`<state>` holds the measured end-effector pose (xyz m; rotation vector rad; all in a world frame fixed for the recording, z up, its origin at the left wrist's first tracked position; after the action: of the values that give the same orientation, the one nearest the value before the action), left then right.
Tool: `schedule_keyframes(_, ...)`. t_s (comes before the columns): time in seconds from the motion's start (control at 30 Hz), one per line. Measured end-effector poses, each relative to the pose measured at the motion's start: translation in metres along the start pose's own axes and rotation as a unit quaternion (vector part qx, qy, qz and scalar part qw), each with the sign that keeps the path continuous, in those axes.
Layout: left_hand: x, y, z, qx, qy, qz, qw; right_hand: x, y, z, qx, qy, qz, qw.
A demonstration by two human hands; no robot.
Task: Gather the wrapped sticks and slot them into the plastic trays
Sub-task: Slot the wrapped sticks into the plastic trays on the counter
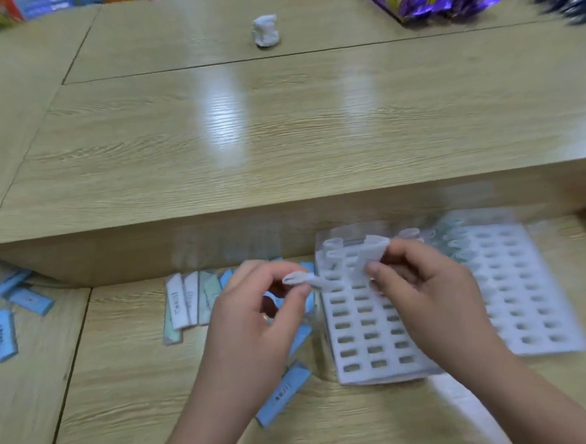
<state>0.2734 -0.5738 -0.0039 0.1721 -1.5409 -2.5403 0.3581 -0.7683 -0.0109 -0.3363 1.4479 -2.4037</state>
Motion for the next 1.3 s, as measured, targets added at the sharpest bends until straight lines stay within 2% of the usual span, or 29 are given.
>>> schedule_keyframes(0.3, -0.018, 0.007, -0.033, -0.155, -0.006, -0.026, 0.988, -0.013, -0.002, -0.022, 0.105, 0.009, 0.024, 0.994)
schedule_keyframes(0.4, -0.017, 0.004, -0.035, -0.155, 0.004, -0.025, 0.988, -0.013, -0.001, -0.027, 0.128, -0.016, 0.019, 0.991)
schedule_keyframes(0.57, -0.019, -0.001, -0.033, -0.135, 0.027, -0.008, 0.990, -0.017, -0.002, -0.039, 0.243, -0.065, 0.018, 0.968)
schedule_keyframes(0.77, -0.023, -0.003, -0.038, -0.123, 0.001, -0.012, 0.992, -0.019, -0.007, -0.042, 0.338, -0.074, 0.005, 0.938)
schedule_keyframes(1.3, -0.025, -0.004, -0.048, -0.253, -0.001, -0.007, 0.967, -0.031, 0.001, -0.049, 0.381, -0.121, -0.037, 0.916)
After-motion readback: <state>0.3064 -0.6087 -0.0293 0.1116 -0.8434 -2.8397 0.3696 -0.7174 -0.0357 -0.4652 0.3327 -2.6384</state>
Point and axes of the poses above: each hand's wrist, its own x-axis away from the middle knuckle, its own z-axis out of the back of the hand, y = z × x, the point moved 9 cm from there along -x, towards the middle knuckle, and after that the axes turned 9 degrees about -y, right-handed, at the moved point
